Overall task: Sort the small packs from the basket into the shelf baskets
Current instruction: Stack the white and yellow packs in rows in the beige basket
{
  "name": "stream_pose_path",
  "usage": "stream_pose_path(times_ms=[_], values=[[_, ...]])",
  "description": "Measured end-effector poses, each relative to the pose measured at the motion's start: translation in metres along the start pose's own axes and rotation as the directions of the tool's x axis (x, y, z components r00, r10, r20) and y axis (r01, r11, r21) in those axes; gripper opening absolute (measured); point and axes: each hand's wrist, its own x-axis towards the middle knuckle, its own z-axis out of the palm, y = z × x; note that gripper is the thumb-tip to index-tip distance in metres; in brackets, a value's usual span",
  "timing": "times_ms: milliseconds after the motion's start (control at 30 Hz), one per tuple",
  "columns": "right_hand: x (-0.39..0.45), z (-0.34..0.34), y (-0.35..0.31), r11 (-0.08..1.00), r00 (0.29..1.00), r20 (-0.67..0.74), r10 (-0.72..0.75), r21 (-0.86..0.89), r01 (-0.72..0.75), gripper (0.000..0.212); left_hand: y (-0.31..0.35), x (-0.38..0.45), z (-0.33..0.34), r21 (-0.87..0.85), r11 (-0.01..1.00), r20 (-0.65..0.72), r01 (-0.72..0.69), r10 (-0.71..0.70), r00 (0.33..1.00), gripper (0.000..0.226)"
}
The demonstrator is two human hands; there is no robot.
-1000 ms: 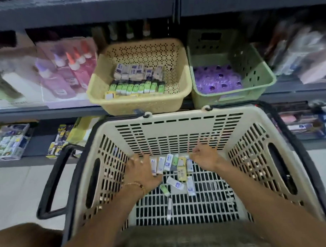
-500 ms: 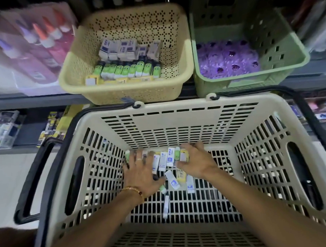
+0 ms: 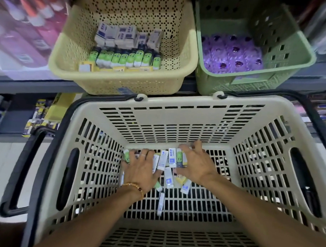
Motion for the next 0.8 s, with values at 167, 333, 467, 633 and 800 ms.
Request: stream_pose_path(times_ms=[167, 333, 467, 633, 800], values=[[-0.001, -0.004, 0.009, 0.999, 1.000, -0.027, -0.002, -0.053, 0.000, 0.076, -0.012, 0.012, -0.008, -0.078, 0.997, 0.023, -0.015, 0.017, 1.000, 0.068], [0.002, -0.001, 0.002, 0.993, 1.000, -0.001, 0.001, -0.118, -0.001, 0.069, -0.005, 0.013, -0.013, -0.036, 0.999, 0.061, -0.029, 0.031, 0.998, 0.069], [0.004, -0.009, 0.004, 0.997, 0.996, 0.085, 0.027, 0.071, -0.033, 0.068, -0.010, 0.017, -0.027, -0.064, 0.998, 0.171, -0.019, 0.030, 0.985, 0.072], [0.000, -0.047, 0.010, 0.569, 0.938, 0.343, 0.049, 0.762, -0.308, 0.041, -0.010, 0.015, -0.061, -0.646, 0.735, 0.297, 0.205, -0.005, 0.955, 0.036], [-0.019, -0.081, 0.002, 0.038, 0.890, 0.413, -0.192, 0.910, -0.413, 0.035, -0.012, 0.002, -0.095, -0.873, 0.046, 0.484, 0.486, 0.210, 0.849, 0.031]])
